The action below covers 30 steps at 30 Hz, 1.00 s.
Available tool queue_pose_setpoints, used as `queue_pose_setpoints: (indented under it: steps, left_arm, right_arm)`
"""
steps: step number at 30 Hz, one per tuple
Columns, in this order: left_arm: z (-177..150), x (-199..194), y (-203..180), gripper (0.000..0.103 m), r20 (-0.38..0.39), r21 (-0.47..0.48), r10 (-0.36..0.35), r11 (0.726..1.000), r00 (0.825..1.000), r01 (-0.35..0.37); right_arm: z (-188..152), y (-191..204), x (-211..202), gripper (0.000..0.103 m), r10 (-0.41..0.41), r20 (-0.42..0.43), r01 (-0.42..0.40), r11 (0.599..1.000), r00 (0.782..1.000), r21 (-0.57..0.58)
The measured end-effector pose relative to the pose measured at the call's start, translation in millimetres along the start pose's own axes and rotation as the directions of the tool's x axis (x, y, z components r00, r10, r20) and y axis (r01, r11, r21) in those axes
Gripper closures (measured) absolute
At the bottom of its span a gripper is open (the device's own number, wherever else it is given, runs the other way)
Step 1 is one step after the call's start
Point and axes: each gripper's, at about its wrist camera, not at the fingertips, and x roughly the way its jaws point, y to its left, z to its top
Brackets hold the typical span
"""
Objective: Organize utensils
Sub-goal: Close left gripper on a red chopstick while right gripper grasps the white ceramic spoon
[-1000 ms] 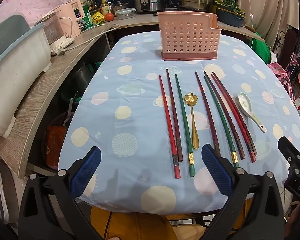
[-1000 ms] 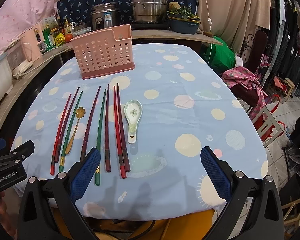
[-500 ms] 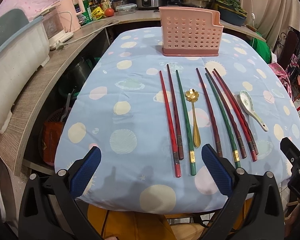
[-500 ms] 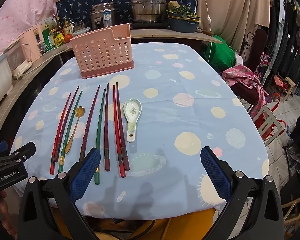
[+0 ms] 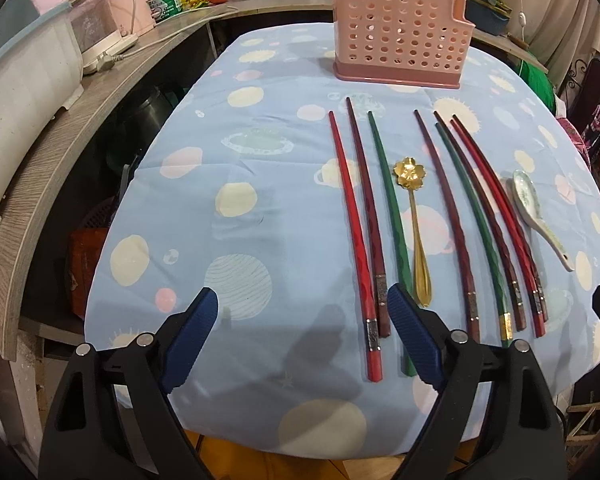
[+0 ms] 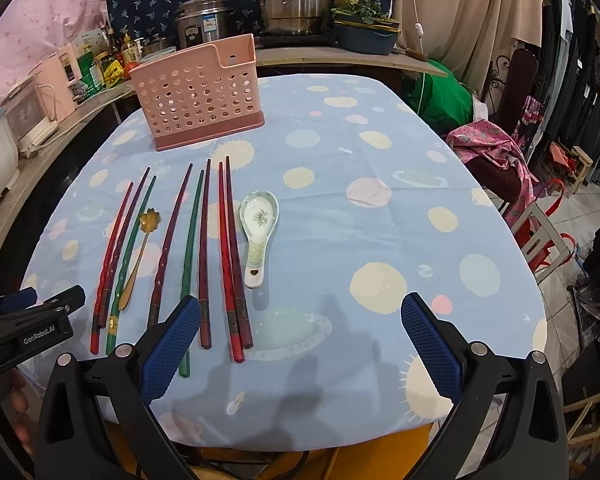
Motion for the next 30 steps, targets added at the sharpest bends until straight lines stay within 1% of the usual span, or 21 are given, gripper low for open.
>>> queue_pose_setpoints:
  steps: [4, 10, 15, 18, 19, 20, 21, 23, 24, 26, 27, 28, 29, 30]
  left_arm:
    - [2.7, 10.5, 2.8, 0.021, -0.016, -0.013, 0.011, 1.0, 1.0, -0.012]
    - [2.9, 18.7, -1.5, 0.021, -0.031, -0.001, 0.004, 1.0, 1.0, -0.004]
    - [0.3, 30.7, -2.2, 0.028, -0.065, -0.005, -0.011, 1.0, 0.998, 0.011]
    - [-0.9, 32.0, -1.2, 0.028, -0.063, -0.017, -0.019, 1.0, 0.998, 0.018]
    - [-1.0, 31.7, -1.4, 0.031, -0.064, -0.017, -0.022, 1.0, 0.998, 0.021]
    - [-0.9, 31.2, -1.5, 0.036, -0.065, -0.015, -0.036, 0.999, 0.997, 0.035]
    - [-0.9, 30.3, -1.9, 0.039, -0.065, -0.011, -0.045, 0.999, 0.997, 0.044]
    - [-1.7, 28.4, -2.2, 0.052, -0.064, -0.003, -0.053, 0.999, 0.997, 0.053]
    - [-1.6, 27.4, -2.3, 0.056, -0.065, 0.002, -0.057, 0.998, 0.996, 0.057]
    - [-0.8, 26.3, -2.3, 0.074, -0.068, 0.01, -0.063, 0.998, 0.996, 0.064]
    - [-0.3, 25.9, -1.6, 0.079, -0.07, 0.013, -0.063, 0.998, 0.996, 0.064]
    - [1.1, 26.4, 0.2, 0.089, -0.072, 0.011, -0.06, 0.998, 0.996, 0.061]
    - [2.3, 26.7, 2.3, 0.093, -0.075, 0.005, -0.064, 0.998, 0.995, 0.065]
    - [3.1, 27.2, 5.0, 0.094, -0.077, -0.005, -0.074, 0.997, 0.994, 0.073]
  right_arm:
    - [1.7, -0.3, 4.0, 0.006, 0.001, -0.007, -0.001, 1.0, 1.0, 0.0]
    - [3.4, 0.3, 9.0, 0.006, 0.0, -0.018, 0.0, 1.0, 1.0, 0.001]
    - [4.2, 2.5, 12.0, 0.006, 0.005, -0.024, -0.005, 1.0, 1.0, -0.006]
    - [5.5, 5.8, 14.0, 0.006, 0.011, -0.031, -0.012, 1.0, 0.999, -0.016]
    - [6.1, 6.9, 14.3, 0.006, 0.015, -0.03, -0.015, 1.0, 0.999, -0.02]
    - [7.2, 8.6, 15.0, 0.006, 0.018, -0.03, -0.019, 0.999, 0.999, -0.026]
    - [8.7, 10.8, 15.7, 0.006, 0.023, -0.029, -0.024, 0.999, 0.999, -0.034]
    - [11.3, 13.0, 16.3, 0.006, 0.029, -0.021, -0.03, 0.999, 0.999, -0.038]
    - [13.2, 13.5, 17.5, 0.007, 0.04, -0.02, -0.041, 0.998, 0.999, -0.036]
    - [17.3, 14.3, 21.8, 0.011, 0.056, -0.02, -0.056, 0.998, 0.998, -0.034]
    - [18.8, 14.5, 24.0, 0.018, 0.063, -0.021, -0.064, 0.997, 0.998, -0.036]
    - [20.8, 14.4, 27.6, 0.028, 0.077, -0.026, -0.078, 0.996, 0.997, -0.037]
    - [22.9, 13.6, 31.7, 0.033, 0.083, -0.036, -0.084, 0.996, 0.996, -0.032]
    - [24.9, 11.6, 36.6, 0.041, 0.096, -0.049, -0.097, 0.995, 0.994, -0.017]
